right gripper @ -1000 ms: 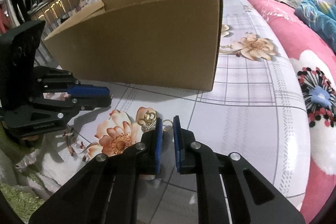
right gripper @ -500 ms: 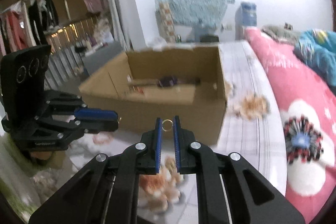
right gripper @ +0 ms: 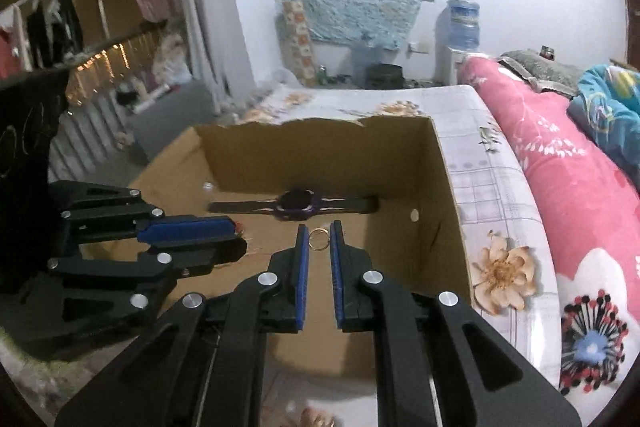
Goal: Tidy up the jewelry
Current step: 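Carry the gold ring into the box and open the right tool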
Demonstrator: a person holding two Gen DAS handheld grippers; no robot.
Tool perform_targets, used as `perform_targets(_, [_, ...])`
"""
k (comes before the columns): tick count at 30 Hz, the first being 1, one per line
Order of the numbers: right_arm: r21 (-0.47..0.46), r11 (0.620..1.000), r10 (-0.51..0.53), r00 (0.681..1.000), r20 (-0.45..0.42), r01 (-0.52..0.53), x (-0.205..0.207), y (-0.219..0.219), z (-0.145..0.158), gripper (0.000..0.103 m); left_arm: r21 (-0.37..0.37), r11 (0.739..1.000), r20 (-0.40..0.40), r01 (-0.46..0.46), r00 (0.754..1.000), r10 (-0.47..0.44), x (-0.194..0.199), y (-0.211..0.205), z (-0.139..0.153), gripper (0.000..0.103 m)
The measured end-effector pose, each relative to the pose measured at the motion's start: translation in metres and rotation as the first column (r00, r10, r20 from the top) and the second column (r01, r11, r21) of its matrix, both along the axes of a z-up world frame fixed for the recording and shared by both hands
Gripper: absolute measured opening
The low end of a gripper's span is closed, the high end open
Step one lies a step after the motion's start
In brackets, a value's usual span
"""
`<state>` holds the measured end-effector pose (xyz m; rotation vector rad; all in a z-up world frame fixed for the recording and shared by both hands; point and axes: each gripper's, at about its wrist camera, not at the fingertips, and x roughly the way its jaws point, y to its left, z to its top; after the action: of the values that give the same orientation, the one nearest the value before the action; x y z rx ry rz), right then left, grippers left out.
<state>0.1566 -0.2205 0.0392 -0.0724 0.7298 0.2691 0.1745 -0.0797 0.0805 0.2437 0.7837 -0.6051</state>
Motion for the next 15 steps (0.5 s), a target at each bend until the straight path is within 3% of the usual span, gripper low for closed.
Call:
perform_targets(5, [-0.034, 0.998, -0.05, 0.999, 0.011, 0.05, 0.012, -0.001, -0.007, 0.012, -0.006, 0.998, -0.04, -0.065, 0.997, 0.065, 0.017, 0.0, -0.006, 0.012])
perform_targets(8, [-0.008, 0.998, -0.059, 0.998, 0.015, 0.059, 0.012, -0.007, -0.006, 0.022, -0.013, 0.996, -0.035, -0.085, 0.996, 0.085, 0.017, 0.002, -0.005, 0.012])
perform_targets(15, [0.03, 0.998, -0.059, 0.997, 0.05, 0.057, 0.002, -0.014, 0.002, 0.028, -0.016, 0.994, -0.007, -0.103, 0.995, 0.103, 0.009, 0.005, -0.002, 0.012])
